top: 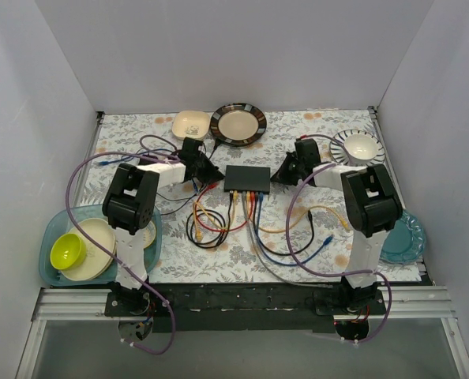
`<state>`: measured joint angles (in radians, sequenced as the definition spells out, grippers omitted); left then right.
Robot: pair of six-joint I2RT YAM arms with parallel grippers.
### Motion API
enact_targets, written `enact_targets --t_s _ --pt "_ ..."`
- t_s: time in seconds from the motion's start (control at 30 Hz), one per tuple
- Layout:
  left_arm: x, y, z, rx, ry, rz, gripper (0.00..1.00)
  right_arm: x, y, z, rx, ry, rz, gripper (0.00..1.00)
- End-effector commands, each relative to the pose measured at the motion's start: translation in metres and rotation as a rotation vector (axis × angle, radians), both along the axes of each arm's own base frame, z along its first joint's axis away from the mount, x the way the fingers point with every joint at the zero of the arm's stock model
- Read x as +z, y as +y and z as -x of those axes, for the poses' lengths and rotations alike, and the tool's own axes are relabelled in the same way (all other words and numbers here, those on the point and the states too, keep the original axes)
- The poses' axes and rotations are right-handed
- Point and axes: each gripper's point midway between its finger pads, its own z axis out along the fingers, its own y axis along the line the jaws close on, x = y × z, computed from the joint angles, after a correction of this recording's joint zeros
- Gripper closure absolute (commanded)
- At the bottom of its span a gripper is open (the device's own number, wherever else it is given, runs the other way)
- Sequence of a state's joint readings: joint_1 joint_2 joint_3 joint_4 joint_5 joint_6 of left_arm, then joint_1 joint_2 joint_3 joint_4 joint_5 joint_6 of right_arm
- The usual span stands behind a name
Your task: Pull the plug from the switch port
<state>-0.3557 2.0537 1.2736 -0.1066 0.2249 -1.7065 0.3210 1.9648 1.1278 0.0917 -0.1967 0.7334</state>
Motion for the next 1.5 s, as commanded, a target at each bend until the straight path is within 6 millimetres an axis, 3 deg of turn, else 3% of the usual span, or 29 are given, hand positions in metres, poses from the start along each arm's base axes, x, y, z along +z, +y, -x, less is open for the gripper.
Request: enact_targets --t_s 0.0,0.13,0.2,0.23,0.27,0.37,0.43,0.5,0.57,0.67,0.73,0.77,0.87,0.97,1.03,1.13,1.3,1.37,1.4,1.47 --pt "0.027 -0.032 0.055 -0.109 0.028 0.066 0.88 -0.010 0.012 0.064 0.082 0.087 -0.026 0.99" --pt "0.027 -0.024 0.084 -0.102 0.047 0.047 0.88 -0.012 0.009 0.096 0.105 0.109 -0.014 0.99" --pt "0.028 -0.018 0.095 -0.090 0.054 0.032 0.88 -0.010 0.006 0.105 0.108 0.104 -0.008 0.99" --pt "0.038 -0.015 0.096 -0.078 0.033 0.035 0.88 -0.010 0.004 0.107 0.111 0.102 -0.003 0.99" --pt "0.031 -0.007 0.102 -0.047 0.046 0.011 0.87 -0.006 0.003 0.106 0.111 0.090 0.000 0.99" --pt "0.037 0.010 0.100 0.022 0.014 -0.045 0.83 -0.003 0.001 0.102 0.108 0.079 0.024 0.99" --pt "0.042 0.021 0.093 0.063 0.000 -0.070 0.72 0.009 0.000 0.093 0.105 0.058 0.044 0.99" --pt "0.057 0.034 0.082 0.106 -0.037 -0.096 0.59 0.024 -0.009 0.088 0.086 0.023 0.095 0.99" --pt "0.074 0.040 0.078 0.118 -0.071 -0.111 0.53 0.048 -0.019 0.082 0.051 -0.045 0.134 0.99" --pt "0.098 0.046 0.069 0.129 -0.152 -0.136 0.48 0.071 -0.026 0.097 0.060 -0.089 0.133 0.92" --pt "0.110 0.033 0.074 0.070 -0.167 -0.079 0.48 0.077 -0.024 0.109 0.083 -0.108 0.099 0.88" --pt "0.113 0.026 0.075 0.043 -0.177 -0.051 0.50 0.076 -0.022 0.126 0.116 -0.109 0.074 0.88" --pt "0.107 -0.006 0.091 -0.087 -0.140 0.043 0.54 0.073 -0.014 0.155 0.171 -0.099 0.024 0.96" --pt "0.093 -0.034 0.104 -0.182 -0.095 0.081 0.57 0.043 -0.012 0.187 0.216 -0.036 0.011 0.99" --pt "0.081 -0.044 0.105 -0.216 -0.060 0.101 0.57 0.036 -0.007 0.198 0.241 -0.012 -0.008 0.99" --pt "0.080 -0.059 0.105 -0.283 -0.040 0.141 0.58 0.024 -0.001 0.208 0.271 0.023 -0.015 0.99" --pt "0.087 -0.086 0.108 -0.409 -0.030 0.237 0.59 0.016 0.008 0.202 0.263 0.024 -0.053 0.97" --pt "0.081 -0.094 0.113 -0.447 -0.002 0.268 0.59 0.014 0.013 0.201 0.258 0.029 -0.087 0.87" --pt "0.080 -0.098 0.116 -0.466 0.018 0.290 0.60 0.013 0.015 0.201 0.252 0.030 -0.100 0.74" --pt "0.073 -0.101 0.120 -0.481 0.040 0.299 0.60 0.011 0.017 0.201 0.233 0.026 -0.138 0.66"
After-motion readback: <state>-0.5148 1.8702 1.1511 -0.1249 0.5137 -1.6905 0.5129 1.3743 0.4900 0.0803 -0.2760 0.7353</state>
